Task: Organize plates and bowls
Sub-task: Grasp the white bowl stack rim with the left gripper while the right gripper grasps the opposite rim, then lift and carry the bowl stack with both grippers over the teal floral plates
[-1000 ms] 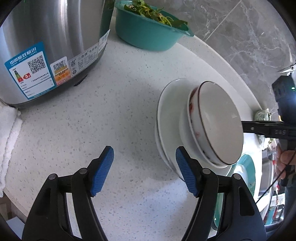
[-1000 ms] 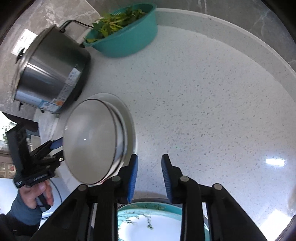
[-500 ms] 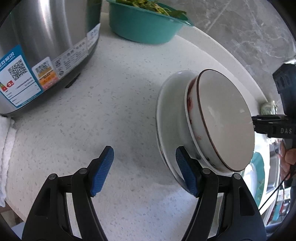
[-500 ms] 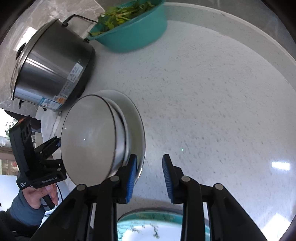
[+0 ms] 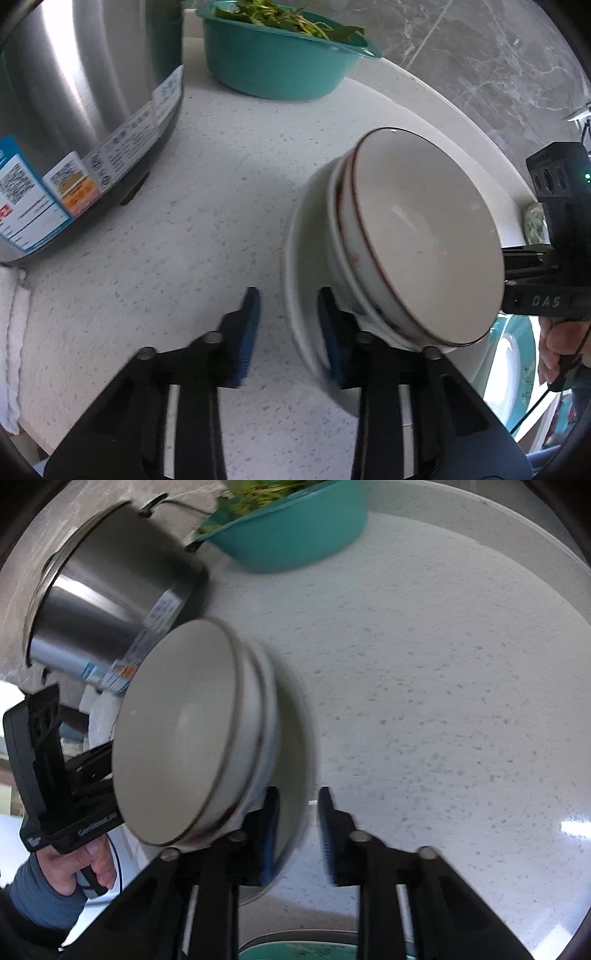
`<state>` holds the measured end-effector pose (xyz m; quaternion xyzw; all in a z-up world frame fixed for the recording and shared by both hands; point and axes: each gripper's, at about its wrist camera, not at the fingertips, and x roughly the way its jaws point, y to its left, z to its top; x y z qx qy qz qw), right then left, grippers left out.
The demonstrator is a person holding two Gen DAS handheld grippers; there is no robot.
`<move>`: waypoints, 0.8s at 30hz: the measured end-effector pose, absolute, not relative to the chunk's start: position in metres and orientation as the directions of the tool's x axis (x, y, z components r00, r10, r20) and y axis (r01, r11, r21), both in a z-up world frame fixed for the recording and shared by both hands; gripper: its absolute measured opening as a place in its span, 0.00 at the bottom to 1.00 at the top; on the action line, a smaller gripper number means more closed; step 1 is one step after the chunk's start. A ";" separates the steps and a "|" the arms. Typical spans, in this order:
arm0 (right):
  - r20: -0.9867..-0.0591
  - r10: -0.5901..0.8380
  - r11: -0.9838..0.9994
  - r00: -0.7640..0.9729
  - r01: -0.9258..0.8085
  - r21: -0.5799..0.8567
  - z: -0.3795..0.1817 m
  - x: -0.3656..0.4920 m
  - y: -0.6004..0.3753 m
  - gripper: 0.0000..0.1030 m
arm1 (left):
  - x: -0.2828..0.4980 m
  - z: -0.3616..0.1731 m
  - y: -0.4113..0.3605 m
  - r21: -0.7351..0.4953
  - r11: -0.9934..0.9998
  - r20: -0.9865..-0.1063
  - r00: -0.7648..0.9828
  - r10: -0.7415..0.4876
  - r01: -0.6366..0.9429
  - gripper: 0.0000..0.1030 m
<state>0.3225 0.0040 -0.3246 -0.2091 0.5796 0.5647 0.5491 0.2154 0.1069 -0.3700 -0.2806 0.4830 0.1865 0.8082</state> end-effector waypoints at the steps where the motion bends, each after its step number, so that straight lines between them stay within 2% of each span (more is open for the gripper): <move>1: -0.875 0.378 0.273 -0.303 -0.867 0.418 -0.324 0.321 0.005 0.20 | 0.209 -0.368 0.103 -0.272 0.777 -0.883 0.468 0.033 -0.567 0.18; 4: -0.875 0.386 0.278 -0.294 -0.867 0.414 -0.323 0.320 0.006 0.20 | 0.214 -0.367 0.100 -0.256 0.790 -0.884 0.465 0.042 -0.558 0.12; 17: -0.882 0.404 0.310 -0.242 -0.871 0.381 -0.319 0.310 0.003 0.19 | 0.216 -0.360 0.086 -0.221 0.801 -0.888 0.454 0.070 -0.556 0.11; 24: -0.882 0.415 0.321 -0.221 -0.872 0.370 -0.302 0.310 -0.003 0.19 | 0.209 -0.339 0.085 -0.226 0.807 -0.881 0.468 0.069 -0.545 0.11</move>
